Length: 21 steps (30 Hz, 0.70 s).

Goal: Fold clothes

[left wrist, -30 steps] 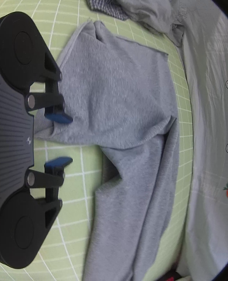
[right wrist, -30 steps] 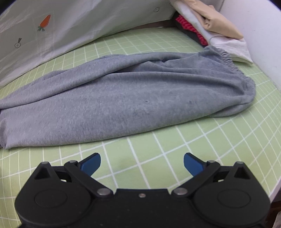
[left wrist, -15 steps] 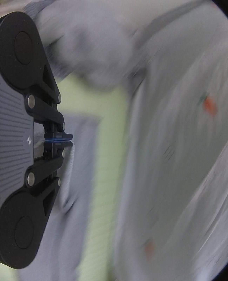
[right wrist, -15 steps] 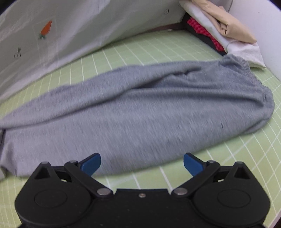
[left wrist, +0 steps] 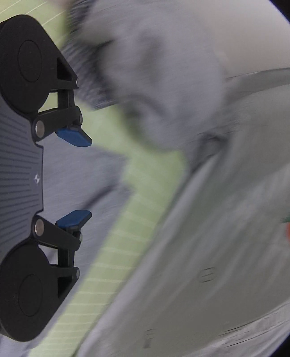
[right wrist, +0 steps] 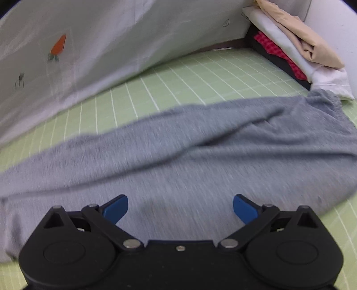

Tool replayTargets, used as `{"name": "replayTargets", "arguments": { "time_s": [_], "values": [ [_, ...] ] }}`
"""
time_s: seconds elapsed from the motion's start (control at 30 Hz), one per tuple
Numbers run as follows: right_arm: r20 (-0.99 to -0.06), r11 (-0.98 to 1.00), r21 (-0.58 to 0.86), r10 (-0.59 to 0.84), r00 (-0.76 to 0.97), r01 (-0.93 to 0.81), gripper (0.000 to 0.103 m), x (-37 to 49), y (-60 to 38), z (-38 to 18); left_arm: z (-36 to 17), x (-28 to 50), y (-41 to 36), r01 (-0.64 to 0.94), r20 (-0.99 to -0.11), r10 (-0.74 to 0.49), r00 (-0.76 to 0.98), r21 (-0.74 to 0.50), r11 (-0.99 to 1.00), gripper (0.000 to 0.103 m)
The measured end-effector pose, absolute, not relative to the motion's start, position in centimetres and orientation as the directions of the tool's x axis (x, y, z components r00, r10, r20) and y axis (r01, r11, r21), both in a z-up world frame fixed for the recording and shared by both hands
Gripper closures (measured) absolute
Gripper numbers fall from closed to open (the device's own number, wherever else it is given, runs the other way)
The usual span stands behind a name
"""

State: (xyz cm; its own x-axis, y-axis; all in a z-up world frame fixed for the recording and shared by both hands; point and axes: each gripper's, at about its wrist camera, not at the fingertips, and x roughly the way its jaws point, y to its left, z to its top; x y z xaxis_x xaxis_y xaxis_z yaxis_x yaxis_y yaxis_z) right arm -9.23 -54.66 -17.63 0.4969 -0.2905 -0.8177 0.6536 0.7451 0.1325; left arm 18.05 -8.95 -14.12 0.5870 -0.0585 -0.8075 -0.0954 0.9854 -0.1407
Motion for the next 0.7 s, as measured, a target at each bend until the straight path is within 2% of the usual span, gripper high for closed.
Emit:
{"name": "replayTargets", "arguments": {
  "time_s": [0.13,0.2,0.3,0.43,0.53,0.57,0.6,0.63,0.67,0.7],
  "values": [
    [-0.816,0.713,0.212,-0.247,0.522,0.668,0.005,-6.7,-56.0,-17.7,-16.6,16.6,-10.4,-0.109,-0.847,-0.128,0.517,-0.213,0.971,0.039],
    [-0.816,0.677,0.259,-0.229,0.531,0.689,0.018,-5.9,-56.8,-18.0,-17.4,16.8,-11.1,-0.119,-0.853,-0.168,0.495,-0.258,0.959,0.039],
    [-0.812,0.613,0.33,-0.203,0.547,0.718,0.026,-4.9,-58.0,-18.5,-18.3,17.2,-12.3,-0.128,-0.854,-0.207,0.477,-0.3,0.945,0.04],
    [-0.81,0.554,0.375,-0.194,0.553,0.743,0.026,-4.4,-59.3,-18.7,-19.3,19.1,-13.2,-0.137,-0.855,-0.213,0.474,-0.31,0.941,0.041],
    [-0.808,0.53,0.397,-0.186,0.56,0.749,0.033,-4.3,-60.0,-18.7,-19.7,20.4,-13.5,-0.153,-0.852,-0.228,0.472,-0.334,0.93,0.041],
    [-0.804,0.53,0.406,-0.18,0.566,0.745,0.04,-4.2,-60.3,-18.7,-19.8,20.8,-13.5,-0.167,-0.855,-0.226,0.467,-0.336,0.927,0.042],
    [-0.801,0.529,0.414,-0.174,0.573,0.741,0.052,-4.1,-60.5,-18.7,-20.0,21.2,-13.5,-0.18,-0.858,-0.224,0.462,-0.339,0.923,0.048],
    [-0.798,0.528,0.423,-0.168,0.579,0.736,0.058,-4.0,-60.8,-18.7,-20.2,21.6,-13.5,-0.192,-0.862,-0.221,0.455,-0.338,0.921,0.058],
    [-0.794,0.528,0.432,-0.162,0.586,0.732,0.073,-3.9,-61.1,-18.7,-20.4,21.9,-13.5,-0.204,-0.867,-0.219,0.448,-0.337,0.919,0.065],
    [-0.791,0.527,0.44,-0.156,0.592,0.727,0.094,-3.7,-61.3,-18.7,-20.6,22.3,-13.5,-0.215,-0.87,-0.215,0.444,-0.336,0.917,0.084]
  ]
}}
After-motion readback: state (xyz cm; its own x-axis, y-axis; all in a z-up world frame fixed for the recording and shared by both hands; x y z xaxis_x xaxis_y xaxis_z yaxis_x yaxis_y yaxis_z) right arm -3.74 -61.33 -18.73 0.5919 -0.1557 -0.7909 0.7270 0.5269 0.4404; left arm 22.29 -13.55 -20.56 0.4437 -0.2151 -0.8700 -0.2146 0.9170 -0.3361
